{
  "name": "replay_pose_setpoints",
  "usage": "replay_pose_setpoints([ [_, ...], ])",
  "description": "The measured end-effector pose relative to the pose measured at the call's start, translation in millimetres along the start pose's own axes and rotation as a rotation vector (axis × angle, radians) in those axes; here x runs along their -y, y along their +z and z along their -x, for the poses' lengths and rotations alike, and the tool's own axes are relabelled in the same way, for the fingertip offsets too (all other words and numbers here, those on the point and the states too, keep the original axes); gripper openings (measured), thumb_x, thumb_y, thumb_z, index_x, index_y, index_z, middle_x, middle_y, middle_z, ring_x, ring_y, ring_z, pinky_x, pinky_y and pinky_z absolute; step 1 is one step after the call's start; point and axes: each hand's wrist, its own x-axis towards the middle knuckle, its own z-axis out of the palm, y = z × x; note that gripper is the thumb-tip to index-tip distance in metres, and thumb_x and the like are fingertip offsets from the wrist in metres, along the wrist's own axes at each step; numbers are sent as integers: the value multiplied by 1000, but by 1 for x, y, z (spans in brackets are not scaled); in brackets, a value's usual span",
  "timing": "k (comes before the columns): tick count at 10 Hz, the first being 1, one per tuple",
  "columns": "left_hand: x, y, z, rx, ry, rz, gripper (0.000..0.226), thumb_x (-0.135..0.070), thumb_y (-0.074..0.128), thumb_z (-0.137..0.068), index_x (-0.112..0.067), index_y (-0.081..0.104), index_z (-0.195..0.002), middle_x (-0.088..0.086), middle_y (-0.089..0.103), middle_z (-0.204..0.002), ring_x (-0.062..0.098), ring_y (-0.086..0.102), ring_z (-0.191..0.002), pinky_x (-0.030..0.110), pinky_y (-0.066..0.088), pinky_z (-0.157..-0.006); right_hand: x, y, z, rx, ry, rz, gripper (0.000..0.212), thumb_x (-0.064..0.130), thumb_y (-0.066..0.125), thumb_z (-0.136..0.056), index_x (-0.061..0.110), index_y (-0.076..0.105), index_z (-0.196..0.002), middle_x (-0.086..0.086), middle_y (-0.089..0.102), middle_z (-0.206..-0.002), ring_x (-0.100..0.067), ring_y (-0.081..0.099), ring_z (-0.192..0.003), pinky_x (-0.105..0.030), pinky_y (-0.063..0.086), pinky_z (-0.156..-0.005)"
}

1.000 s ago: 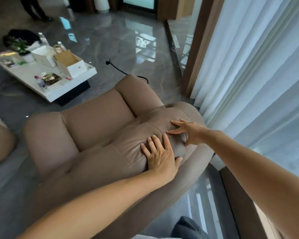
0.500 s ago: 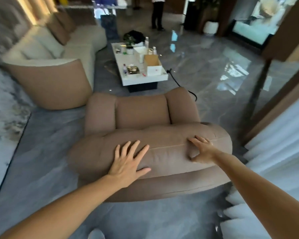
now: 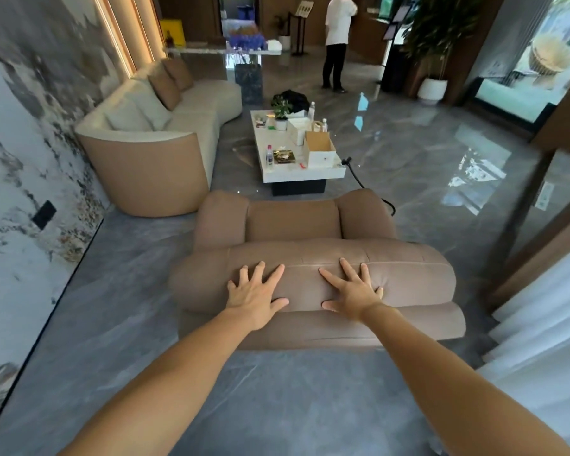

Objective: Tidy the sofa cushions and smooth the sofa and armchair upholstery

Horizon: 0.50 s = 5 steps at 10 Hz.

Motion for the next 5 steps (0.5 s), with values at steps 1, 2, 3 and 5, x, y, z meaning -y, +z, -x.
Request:
replay_pose_setpoints([
  [1,1,-6,2,65,48,16,73,-57,42,-94,-44,-1,-151,0,1,-163,37,3,-145,59,29,-108,-5,-3,3,-14,-2,-32,74,53,61,-87,65,13,-142,16,-12,-164,-31,-18,-150,-74,12,-111],
  [2,8,-5,9,105,105,-3,72,-49,43,-95,-43,-2,-151,-4,-4,-163,32,3,-146,56,31,-109,-9,-9,6,6,13,-61,74,45,64,-89,63,17,-143,16,-10,-164,-28,-17,-150,-73,11,-112],
  [3,17,-9,20,145,133,-14,69,-48,42,-96,-42,2,-152,-7,-4,-163,30,8,-146,53,33,-109,0,-19,9,21,70,-58,68,33,65,-87,52,30,-143,9,2,-165,-35,-7,-150,-71,20,-110],
  [5,50,-45,43,258,24,-7,52,-54,36,-97,-21,55,-133,8,47,-144,29,43,-131,42,40,-103,76,-23,7,-54,-88,-53,32,17,47,-88,18,65,-114,-15,62,-125,-35,58,-112,-41,51,-96],
])
